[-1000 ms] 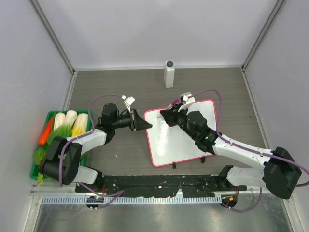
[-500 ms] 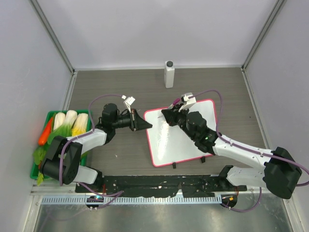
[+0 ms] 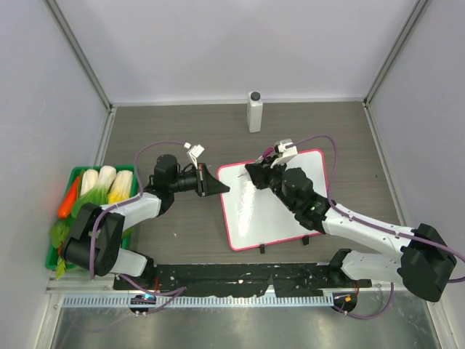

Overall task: Write a sentence on the whiteboard
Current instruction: Write with the whiteboard marker on the whiteboard.

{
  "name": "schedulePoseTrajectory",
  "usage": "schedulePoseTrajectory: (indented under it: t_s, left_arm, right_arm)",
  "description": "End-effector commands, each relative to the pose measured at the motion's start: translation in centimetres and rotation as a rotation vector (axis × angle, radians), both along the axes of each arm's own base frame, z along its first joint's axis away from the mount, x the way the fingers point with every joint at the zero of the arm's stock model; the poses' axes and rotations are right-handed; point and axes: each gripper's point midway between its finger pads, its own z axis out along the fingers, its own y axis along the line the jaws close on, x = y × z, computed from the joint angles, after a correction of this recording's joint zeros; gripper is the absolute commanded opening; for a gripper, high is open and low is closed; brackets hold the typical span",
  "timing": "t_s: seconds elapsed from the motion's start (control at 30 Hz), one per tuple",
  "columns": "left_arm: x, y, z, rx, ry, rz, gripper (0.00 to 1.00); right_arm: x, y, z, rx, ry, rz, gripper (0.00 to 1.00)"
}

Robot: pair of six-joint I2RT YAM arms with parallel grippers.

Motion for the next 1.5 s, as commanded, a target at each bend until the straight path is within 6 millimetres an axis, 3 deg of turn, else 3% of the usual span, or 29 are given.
schedulePoseTrajectory:
  t_s: [0.0, 0.2, 0.67, 1.47]
  left_arm:
    - [0.0, -0.1, -2.8, 0.105, -0.069, -0.009, 0.00]
    - [0.0, 0.0, -2.9, 0.108, -0.066, -0.010, 0.00]
    - [0.0, 0.0, -3.0, 0.118, -0.064, -0.014, 0.00]
    - [0.0, 0.0, -3.0, 0.122, -0.070, -0.015, 0.00]
  right_arm:
    - [-0.6, 0.3, 2.7, 0.048, -0.059, 0.047, 0.01]
    - [-1.0, 1.1, 3.1, 0.087, -0.067, 0.084, 0.01]
    - [-0.5, 1.3, -0.2, 0.018, -0.018, 0.077, 0.01]
    - [-3.7, 0.6, -3.5, -0.042, 0.053, 0.166, 0.01]
